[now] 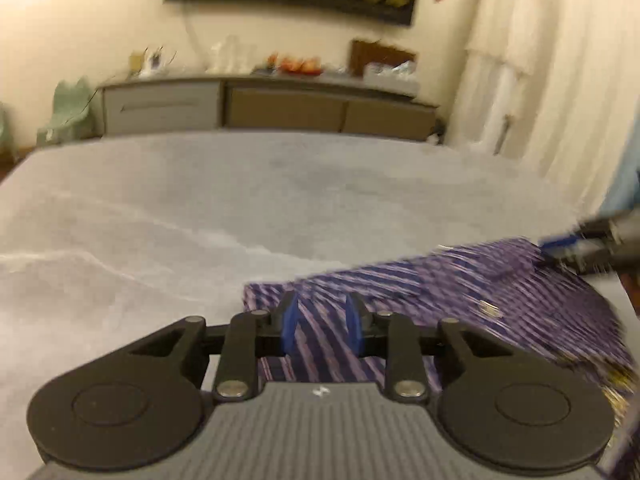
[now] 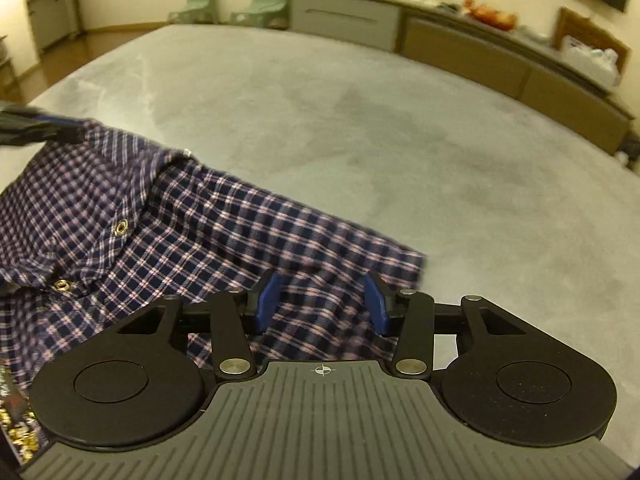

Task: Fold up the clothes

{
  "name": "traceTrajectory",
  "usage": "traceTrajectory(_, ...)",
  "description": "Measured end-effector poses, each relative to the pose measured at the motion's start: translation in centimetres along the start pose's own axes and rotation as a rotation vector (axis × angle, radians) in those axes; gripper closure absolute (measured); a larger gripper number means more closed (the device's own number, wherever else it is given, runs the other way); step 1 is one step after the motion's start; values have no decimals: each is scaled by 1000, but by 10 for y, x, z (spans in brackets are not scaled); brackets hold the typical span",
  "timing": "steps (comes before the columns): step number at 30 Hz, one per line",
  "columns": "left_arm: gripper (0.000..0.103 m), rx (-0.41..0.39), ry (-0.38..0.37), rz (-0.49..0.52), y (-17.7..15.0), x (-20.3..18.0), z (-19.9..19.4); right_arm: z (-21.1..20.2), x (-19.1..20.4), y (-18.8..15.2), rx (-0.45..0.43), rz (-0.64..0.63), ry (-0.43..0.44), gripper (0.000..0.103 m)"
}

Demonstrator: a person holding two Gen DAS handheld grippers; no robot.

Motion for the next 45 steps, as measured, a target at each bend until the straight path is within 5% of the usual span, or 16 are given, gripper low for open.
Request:
traceTrajectory(2, 78, 35, 6, 3, -23, -3, -6, -35, 4, -3, -77, 19, 44, 59)
traceTrajectory(4, 76, 87, 46, 18, -45, -1, 4, -41, 13, -21, -64, 9, 80, 62)
traceTrajectory(8, 75, 43, 91, 44, -49, -2, 5, -20, 32, -57, 33, -68, 52, 58)
traceTrajectory(12, 77, -8, 80, 31, -51, -8, -15, -41, 31, -49, -24, 6, 25, 58)
traceTrajectory(16, 75, 12, 62, 76, -73, -24, -20, -65, 59, -60, -79, -5, 178, 60)
traceTrajectory(17, 76, 21, 87, 119, -82, -28, -14, -50, 69, -74, 1, -42, 188, 60)
traceTrajectory(19, 76, 40, 104, 127, -86, -30, -12, -36, 74, -80, 6, -60, 174, 46)
traceTrajectory(25, 76, 45, 124, 84, -91, -30, -18, -62, 78, -65, -87, -27, 226, 48)
traceTrajectory(27, 76, 40, 146, 66, -91, -32, -18, -53, 99, -78, -26, -126, 269, 52)
traceTrajectory(31, 77, 30, 194, 11, -95, -54, -17, -27, 82, -76, 13, -155, 187, 48)
traceTrajectory(32, 77, 57, 111, 34, -104, -85, -17, -16, 62, -69, 10, -141, 73, 39)
traceTrajectory(34, 92, 106, -55, 105, -124, -150, -19, -1, 11, -55, 16, -124, -247, 40)
traceTrajectory(37, 91, 107, -243, 182, -121, -214, -35, -7, -33, -43, -29, 10, -393, 46)
traceTrajectory(40, 85, 48, -282, 153, -78, -211, -44, -25, -40, -52, -100, 178, -292, 37)
traceTrajectory(45, 79, 19, -140, 192, 9, -165, 9, -30, -13, -78, -122, 314, 24, 28)
Point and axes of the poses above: each gripper's, at about its wrist camera, not at the fingertips, and z roughly the way its jaws point, x to its left, y to its top, the point moved 10 cm from there along z, roughly the way its jaws point, and after that the axes turned 11 degrees about -z, right-handed, at the moved point
